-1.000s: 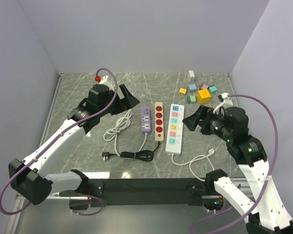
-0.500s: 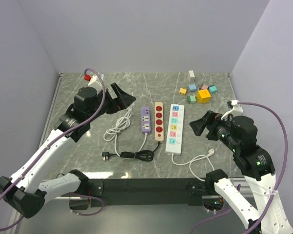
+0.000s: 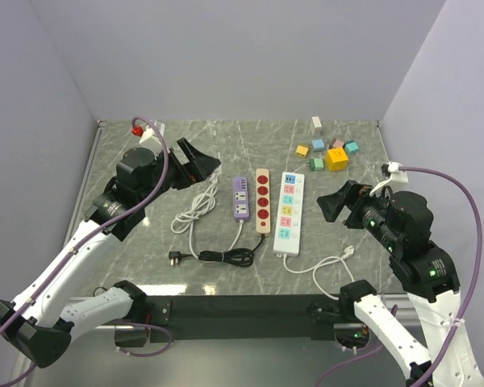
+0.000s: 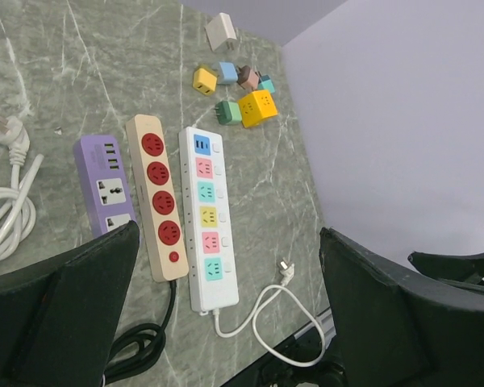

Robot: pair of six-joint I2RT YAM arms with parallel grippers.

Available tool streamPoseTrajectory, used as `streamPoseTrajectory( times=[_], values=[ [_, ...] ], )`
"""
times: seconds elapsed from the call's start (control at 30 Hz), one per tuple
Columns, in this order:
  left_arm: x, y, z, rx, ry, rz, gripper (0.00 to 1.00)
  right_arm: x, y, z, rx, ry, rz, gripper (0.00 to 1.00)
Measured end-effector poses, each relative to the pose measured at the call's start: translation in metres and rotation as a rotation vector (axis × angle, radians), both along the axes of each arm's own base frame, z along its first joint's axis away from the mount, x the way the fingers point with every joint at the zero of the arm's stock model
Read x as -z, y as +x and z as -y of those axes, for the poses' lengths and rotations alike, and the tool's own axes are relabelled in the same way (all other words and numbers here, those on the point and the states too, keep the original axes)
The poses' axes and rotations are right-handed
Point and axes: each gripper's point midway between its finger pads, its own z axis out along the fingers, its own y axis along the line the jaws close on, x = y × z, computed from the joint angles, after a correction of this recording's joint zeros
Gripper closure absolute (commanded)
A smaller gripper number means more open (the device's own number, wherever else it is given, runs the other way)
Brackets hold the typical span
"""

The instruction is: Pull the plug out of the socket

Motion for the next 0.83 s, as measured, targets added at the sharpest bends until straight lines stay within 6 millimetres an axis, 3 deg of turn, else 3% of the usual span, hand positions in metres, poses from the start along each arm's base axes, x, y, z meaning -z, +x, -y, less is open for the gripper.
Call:
streamPoseTrajectory(
  times=[0.83],
  values=[
    [-0.001, 0.001, 0.0, 0.007, 0.013, 0.02, 0.01, -0.013, 0.01, 0.006, 0.04, -0.022, 0.027, 0.0]
  ],
)
